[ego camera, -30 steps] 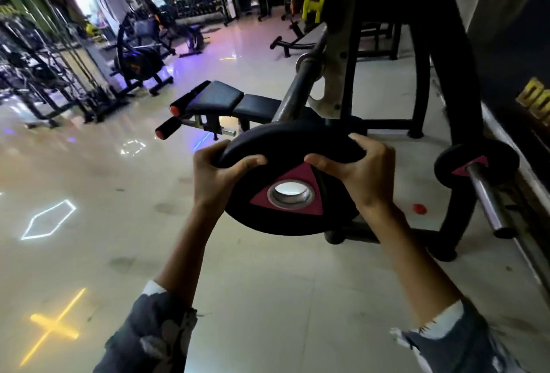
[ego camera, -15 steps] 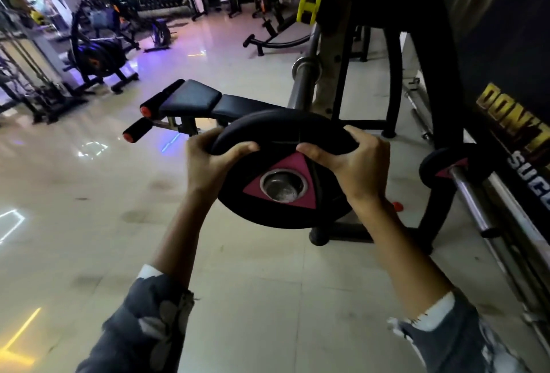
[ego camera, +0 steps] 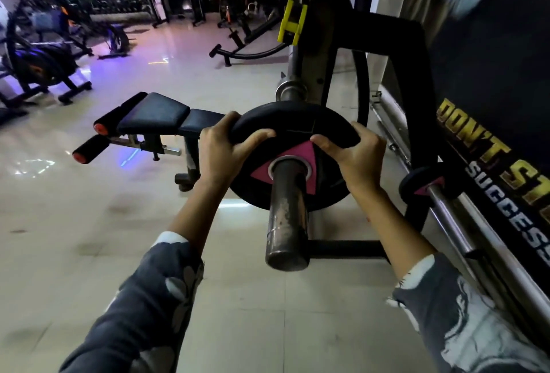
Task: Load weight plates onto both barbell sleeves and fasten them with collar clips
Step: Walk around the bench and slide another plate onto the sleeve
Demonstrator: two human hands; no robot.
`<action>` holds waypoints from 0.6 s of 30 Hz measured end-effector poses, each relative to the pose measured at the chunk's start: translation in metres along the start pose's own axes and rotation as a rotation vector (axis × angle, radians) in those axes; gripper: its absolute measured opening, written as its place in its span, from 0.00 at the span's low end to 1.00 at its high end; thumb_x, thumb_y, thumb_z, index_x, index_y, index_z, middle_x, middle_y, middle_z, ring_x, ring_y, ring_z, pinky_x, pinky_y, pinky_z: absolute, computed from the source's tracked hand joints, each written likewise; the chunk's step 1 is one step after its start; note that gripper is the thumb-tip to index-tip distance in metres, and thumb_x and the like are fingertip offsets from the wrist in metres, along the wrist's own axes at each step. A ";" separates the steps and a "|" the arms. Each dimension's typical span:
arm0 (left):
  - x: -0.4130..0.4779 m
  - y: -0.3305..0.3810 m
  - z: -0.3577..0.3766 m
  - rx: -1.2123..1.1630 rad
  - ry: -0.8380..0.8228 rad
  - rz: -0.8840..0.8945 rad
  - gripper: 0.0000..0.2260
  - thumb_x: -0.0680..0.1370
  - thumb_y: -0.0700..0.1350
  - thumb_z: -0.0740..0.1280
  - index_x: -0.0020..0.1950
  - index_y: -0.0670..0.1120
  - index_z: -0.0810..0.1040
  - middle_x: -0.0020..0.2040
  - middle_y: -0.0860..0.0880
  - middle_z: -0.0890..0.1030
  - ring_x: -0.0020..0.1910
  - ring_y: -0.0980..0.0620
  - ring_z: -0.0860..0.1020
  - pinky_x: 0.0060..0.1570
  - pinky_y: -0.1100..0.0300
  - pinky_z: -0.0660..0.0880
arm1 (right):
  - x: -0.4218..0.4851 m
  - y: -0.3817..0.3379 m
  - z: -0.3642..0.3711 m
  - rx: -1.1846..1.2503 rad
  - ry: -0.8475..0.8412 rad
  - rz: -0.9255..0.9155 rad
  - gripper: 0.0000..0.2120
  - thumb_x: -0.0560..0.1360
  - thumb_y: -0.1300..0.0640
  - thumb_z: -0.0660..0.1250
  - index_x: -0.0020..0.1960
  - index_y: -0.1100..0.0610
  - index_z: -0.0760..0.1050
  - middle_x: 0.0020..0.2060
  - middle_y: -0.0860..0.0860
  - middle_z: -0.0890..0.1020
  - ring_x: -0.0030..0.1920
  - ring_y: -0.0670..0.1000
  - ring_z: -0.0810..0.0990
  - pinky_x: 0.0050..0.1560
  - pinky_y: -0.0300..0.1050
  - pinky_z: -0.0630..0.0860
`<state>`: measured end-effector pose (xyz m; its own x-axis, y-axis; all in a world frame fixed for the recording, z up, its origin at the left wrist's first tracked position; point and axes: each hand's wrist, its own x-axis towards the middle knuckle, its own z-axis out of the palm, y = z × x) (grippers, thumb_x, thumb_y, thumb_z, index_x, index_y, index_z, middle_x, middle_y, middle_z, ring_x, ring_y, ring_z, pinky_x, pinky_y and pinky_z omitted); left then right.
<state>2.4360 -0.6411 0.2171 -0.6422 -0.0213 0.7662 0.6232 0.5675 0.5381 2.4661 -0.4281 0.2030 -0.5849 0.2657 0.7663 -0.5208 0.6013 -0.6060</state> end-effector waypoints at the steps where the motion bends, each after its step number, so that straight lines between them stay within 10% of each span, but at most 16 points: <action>1: 0.007 -0.006 0.006 0.004 -0.002 0.001 0.27 0.66 0.69 0.66 0.32 0.45 0.66 0.23 0.52 0.67 0.25 0.52 0.65 0.27 0.59 0.63 | 0.007 0.007 0.006 0.016 -0.002 0.010 0.29 0.62 0.30 0.64 0.29 0.57 0.67 0.23 0.49 0.70 0.23 0.43 0.67 0.24 0.28 0.60; 8: 0.065 -0.043 0.051 0.019 -0.029 0.013 0.26 0.66 0.70 0.64 0.32 0.48 0.66 0.25 0.53 0.66 0.27 0.56 0.63 0.28 0.63 0.59 | 0.057 0.055 0.051 0.018 0.018 0.083 0.34 0.62 0.33 0.70 0.33 0.68 0.73 0.27 0.61 0.78 0.29 0.58 0.76 0.28 0.49 0.72; 18: 0.147 -0.104 0.117 0.064 -0.071 -0.027 0.27 0.66 0.68 0.67 0.33 0.43 0.71 0.25 0.49 0.69 0.26 0.54 0.65 0.26 0.60 0.59 | 0.127 0.119 0.110 0.033 0.060 0.202 0.22 0.64 0.45 0.75 0.36 0.64 0.76 0.31 0.57 0.81 0.35 0.57 0.80 0.35 0.49 0.76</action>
<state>2.2242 -0.6066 0.2327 -0.6901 0.0199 0.7235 0.5766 0.6193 0.5329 2.2618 -0.4058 0.2051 -0.6419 0.4238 0.6390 -0.4173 0.5061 -0.7548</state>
